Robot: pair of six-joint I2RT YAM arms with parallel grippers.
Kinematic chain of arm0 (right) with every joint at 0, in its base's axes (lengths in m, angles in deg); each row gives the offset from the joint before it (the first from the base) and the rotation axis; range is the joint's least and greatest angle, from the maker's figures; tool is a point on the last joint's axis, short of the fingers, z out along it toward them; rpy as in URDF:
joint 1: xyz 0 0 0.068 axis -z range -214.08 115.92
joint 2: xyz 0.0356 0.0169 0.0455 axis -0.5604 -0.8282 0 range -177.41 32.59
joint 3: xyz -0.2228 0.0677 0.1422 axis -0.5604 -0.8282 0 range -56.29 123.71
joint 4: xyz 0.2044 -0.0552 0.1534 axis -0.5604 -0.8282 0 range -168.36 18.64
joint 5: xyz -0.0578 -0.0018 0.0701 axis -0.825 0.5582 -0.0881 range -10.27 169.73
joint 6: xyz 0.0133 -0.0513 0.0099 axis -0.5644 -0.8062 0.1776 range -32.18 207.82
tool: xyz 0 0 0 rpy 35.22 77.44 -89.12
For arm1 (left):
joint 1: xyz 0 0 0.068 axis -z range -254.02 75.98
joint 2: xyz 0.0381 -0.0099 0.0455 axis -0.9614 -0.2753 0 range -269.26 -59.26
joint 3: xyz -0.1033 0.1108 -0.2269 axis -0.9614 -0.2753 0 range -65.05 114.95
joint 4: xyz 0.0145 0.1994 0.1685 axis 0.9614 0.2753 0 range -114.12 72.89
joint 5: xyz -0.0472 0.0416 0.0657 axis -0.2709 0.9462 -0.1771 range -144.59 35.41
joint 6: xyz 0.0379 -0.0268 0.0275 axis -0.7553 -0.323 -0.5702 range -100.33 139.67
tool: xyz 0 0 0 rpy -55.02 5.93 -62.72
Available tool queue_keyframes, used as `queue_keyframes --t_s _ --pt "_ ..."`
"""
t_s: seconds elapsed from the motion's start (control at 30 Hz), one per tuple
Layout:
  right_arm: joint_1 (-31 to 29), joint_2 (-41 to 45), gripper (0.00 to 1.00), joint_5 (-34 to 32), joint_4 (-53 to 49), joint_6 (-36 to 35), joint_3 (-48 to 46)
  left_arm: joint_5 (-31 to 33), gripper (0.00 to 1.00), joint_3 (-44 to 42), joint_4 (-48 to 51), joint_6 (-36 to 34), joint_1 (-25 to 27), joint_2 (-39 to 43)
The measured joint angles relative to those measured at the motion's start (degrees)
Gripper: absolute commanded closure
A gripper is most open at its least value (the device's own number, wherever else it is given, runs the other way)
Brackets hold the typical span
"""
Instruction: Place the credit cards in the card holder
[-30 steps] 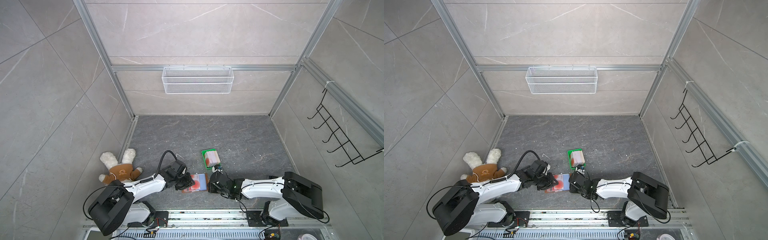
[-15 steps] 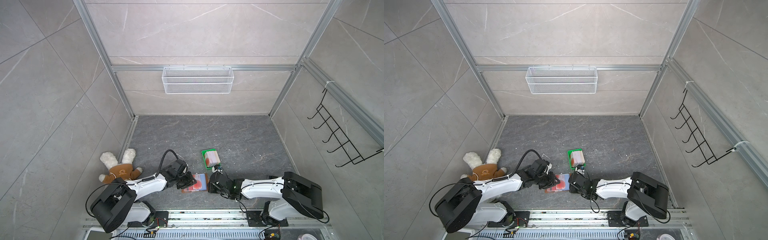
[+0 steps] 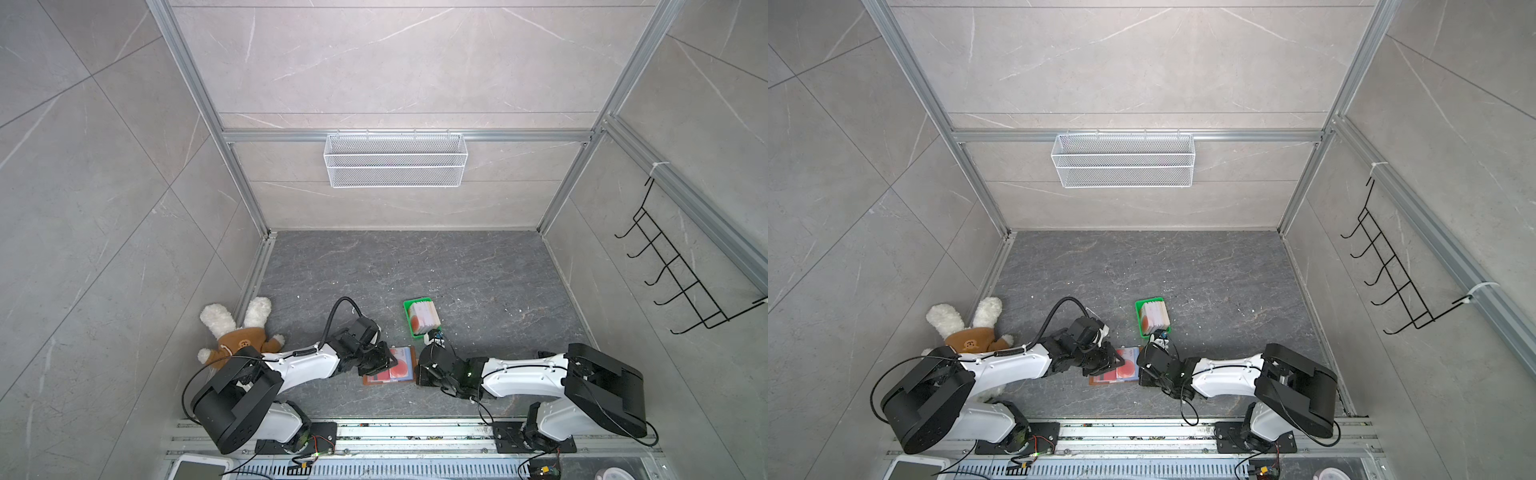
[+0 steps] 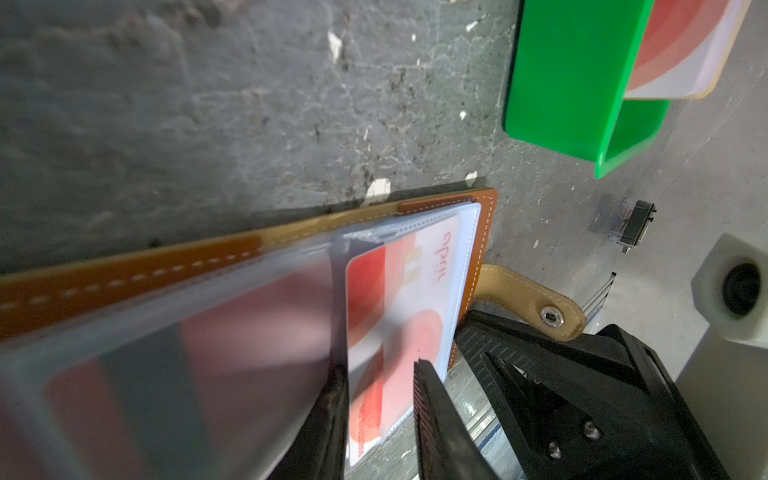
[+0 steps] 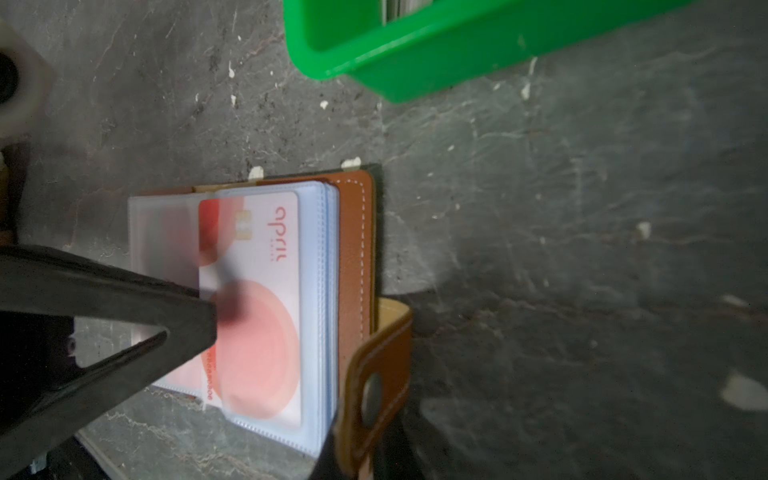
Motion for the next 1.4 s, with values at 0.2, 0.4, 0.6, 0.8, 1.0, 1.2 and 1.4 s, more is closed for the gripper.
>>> queue_keyframes --t_s 0.2,0.4,0.6,0.8,1.0,1.2,1.4 --pt "-0.11 0.00 0.88 -0.15 -0.02 0.00 0.00 0.02 0.71 0.26 -0.39 0.00 0.35 -0.24" --pt "-0.17 0.00 0.88 -0.22 -0.17 0.00 0.04 0.04 0.70 0.52 -0.61 0.00 0.68 -1.05" --pt "-0.24 0.02 0.88 -0.37 -0.22 0.00 0.07 0.44 0.71 0.57 -0.35 -0.04 0.83 -1.07" --pt "-0.59 1.44 0.88 -0.44 -2.97 -0.02 0.07 2.01 0.76 0.63 2.16 -0.42 0.98 0.61" --pt "-0.61 3.17 0.86 -0.59 -5.88 -0.04 0.07 3.02 0.83 0.63 4.22 -0.76 0.98 1.81" --pt "-0.52 4.90 0.83 0.24 -5.29 -0.31 0.07 3.78 0.91 1.11 4.94 -1.60 0.98 1.66" --pt "0.74 5.40 0.80 2.56 -3.56 -1.33 0.04 4.74 0.93 1.88 4.98 -2.08 0.98 0.57"
